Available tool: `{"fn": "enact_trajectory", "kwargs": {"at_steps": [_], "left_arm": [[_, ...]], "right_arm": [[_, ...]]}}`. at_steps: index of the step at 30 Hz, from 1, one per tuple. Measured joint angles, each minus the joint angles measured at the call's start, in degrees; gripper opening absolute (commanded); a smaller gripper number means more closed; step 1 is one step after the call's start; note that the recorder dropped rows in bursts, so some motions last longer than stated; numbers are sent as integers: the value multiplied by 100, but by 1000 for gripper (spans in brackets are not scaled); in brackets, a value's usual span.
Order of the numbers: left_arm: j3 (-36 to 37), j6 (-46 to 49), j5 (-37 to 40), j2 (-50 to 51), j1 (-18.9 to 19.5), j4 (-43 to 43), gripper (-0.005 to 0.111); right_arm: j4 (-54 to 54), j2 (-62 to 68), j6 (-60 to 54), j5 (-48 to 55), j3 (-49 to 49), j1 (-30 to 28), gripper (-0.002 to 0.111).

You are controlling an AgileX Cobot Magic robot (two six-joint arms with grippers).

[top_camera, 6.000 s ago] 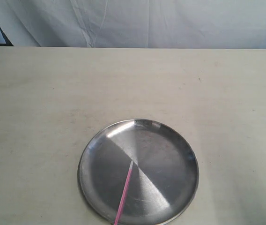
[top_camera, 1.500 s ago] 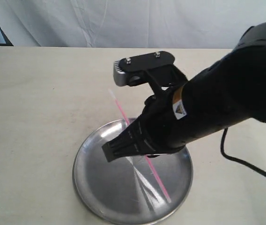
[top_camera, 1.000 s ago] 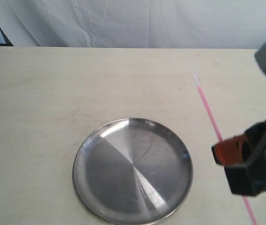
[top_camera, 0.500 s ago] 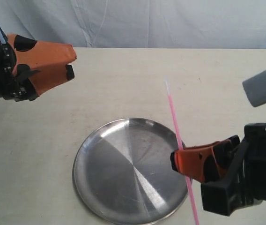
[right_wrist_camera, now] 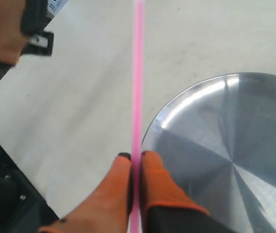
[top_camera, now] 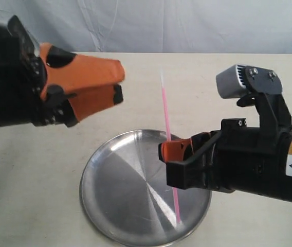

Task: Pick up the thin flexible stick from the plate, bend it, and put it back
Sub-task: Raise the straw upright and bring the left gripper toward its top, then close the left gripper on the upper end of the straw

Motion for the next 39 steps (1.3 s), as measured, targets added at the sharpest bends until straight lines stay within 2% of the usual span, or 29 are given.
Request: {"fn": "enact_trajectory", "kwargs": {"at_steps": [5, 10, 21, 30, 33, 36, 39], "left_arm": [[0, 0, 614, 10, -685, 1, 56], [0, 0, 1161, 10, -1021, -90, 56], [0, 0, 1813, 10, -1061, -273, 56], [0, 0, 1650, 159, -1061, -896, 56], [-14, 0, 1589, 329, -1186, -907, 55], [-116, 11, 1577, 478, -1338, -907, 47], [-265, 8, 1577, 568, -1382, -974, 22]], "right_arm": [[16, 33, 0, -117, 0, 0, -1], [16, 33, 0, -127, 0, 0, -1], [178, 68, -11, -153, 0, 51, -1], [245, 473, -186, -230, -306, 248, -1], [245, 566, -286, -253, -465, 248, -1], [245, 664, -348, -221, -602, 248, -1], [245, 730, -392, -68, -705, 248, -1]]}}
